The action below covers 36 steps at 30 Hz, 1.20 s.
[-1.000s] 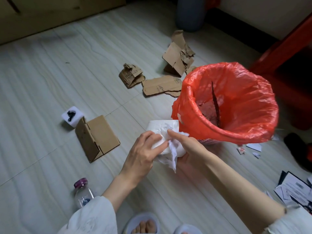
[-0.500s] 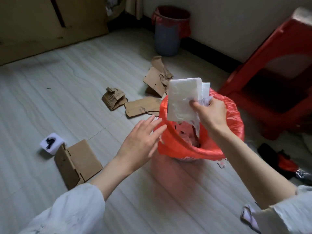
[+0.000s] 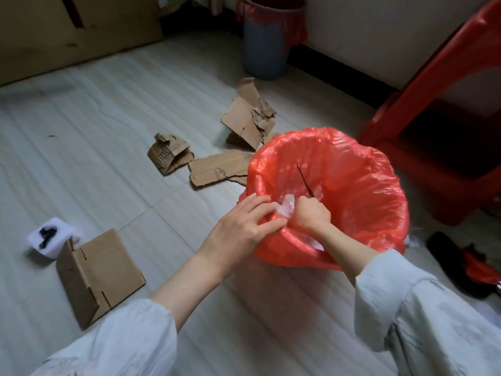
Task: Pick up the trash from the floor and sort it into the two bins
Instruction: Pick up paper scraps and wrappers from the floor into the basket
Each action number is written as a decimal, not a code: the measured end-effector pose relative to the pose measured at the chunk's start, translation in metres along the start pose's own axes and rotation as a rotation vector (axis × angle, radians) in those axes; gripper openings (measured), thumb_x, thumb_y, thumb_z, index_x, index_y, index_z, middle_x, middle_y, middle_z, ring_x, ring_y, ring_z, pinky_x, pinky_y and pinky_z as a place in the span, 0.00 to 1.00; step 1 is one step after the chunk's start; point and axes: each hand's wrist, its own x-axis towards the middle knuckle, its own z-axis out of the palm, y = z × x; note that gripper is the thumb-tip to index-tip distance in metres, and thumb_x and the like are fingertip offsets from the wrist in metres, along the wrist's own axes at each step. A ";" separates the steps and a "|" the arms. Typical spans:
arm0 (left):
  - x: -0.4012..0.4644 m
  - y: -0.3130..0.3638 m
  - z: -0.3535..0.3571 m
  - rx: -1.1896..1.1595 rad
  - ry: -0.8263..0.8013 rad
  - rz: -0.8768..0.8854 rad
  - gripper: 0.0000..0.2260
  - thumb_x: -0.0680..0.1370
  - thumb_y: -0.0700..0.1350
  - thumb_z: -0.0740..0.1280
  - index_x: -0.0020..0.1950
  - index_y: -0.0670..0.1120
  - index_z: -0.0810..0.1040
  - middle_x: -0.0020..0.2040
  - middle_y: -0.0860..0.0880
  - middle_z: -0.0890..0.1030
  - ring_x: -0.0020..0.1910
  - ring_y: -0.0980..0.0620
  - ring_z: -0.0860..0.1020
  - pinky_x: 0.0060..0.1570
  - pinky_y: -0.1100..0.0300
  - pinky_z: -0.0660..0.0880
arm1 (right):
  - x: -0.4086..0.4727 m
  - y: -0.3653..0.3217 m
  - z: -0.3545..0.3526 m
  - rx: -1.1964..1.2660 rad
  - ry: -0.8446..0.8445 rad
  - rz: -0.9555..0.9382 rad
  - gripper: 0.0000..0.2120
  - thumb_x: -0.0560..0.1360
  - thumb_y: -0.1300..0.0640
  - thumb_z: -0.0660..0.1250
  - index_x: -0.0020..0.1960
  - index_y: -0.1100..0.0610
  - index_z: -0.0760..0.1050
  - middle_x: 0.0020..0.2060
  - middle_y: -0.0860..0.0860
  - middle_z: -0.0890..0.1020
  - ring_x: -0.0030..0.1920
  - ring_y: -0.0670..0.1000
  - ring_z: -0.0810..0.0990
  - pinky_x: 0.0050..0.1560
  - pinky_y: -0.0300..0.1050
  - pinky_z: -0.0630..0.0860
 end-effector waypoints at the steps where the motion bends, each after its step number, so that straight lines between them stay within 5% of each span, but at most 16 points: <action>1: -0.001 0.000 0.002 -0.020 0.002 -0.011 0.14 0.71 0.32 0.68 0.54 0.45 0.81 0.51 0.42 0.80 0.55 0.41 0.78 0.56 0.49 0.76 | 0.004 0.002 0.003 -0.052 0.005 -0.013 0.15 0.73 0.56 0.65 0.59 0.59 0.74 0.58 0.57 0.78 0.60 0.58 0.77 0.53 0.48 0.74; 9: -0.006 0.002 0.007 -0.070 0.023 -0.083 0.15 0.71 0.33 0.70 0.55 0.47 0.81 0.52 0.44 0.80 0.58 0.44 0.77 0.47 0.57 0.78 | 0.015 0.004 0.014 -0.201 -0.072 -0.140 0.16 0.72 0.58 0.67 0.59 0.61 0.74 0.57 0.59 0.78 0.59 0.59 0.77 0.53 0.48 0.74; 15: -0.005 0.003 0.007 -0.083 0.037 -0.093 0.13 0.74 0.37 0.66 0.57 0.47 0.80 0.54 0.45 0.80 0.59 0.44 0.77 0.45 0.57 0.79 | 0.026 0.014 0.015 -0.180 -0.148 -0.042 0.18 0.76 0.53 0.63 0.64 0.56 0.70 0.63 0.55 0.74 0.64 0.58 0.71 0.61 0.54 0.67; 24: -0.010 0.006 0.005 0.023 -0.064 -0.082 0.16 0.78 0.45 0.57 0.64 0.47 0.74 0.64 0.43 0.76 0.66 0.43 0.72 0.63 0.48 0.71 | 0.011 0.029 -0.002 -0.028 -0.128 -0.122 0.36 0.69 0.36 0.66 0.68 0.58 0.63 0.67 0.57 0.70 0.67 0.59 0.68 0.65 0.56 0.68; 30: -0.026 0.004 -0.032 0.061 -0.120 -0.190 0.20 0.76 0.44 0.54 0.67 0.46 0.71 0.66 0.44 0.74 0.67 0.45 0.71 0.64 0.52 0.70 | -0.027 0.014 -0.040 0.160 0.067 -0.223 0.26 0.76 0.46 0.62 0.68 0.60 0.68 0.66 0.57 0.73 0.66 0.57 0.70 0.66 0.49 0.66; 36: -0.087 -0.016 -0.072 -0.002 -0.151 -0.448 0.17 0.73 0.45 0.54 0.60 0.48 0.73 0.55 0.45 0.79 0.54 0.45 0.79 0.48 0.53 0.79 | -0.100 -0.061 -0.064 0.288 0.364 -0.518 0.13 0.78 0.56 0.60 0.60 0.59 0.75 0.57 0.57 0.78 0.59 0.57 0.75 0.58 0.51 0.71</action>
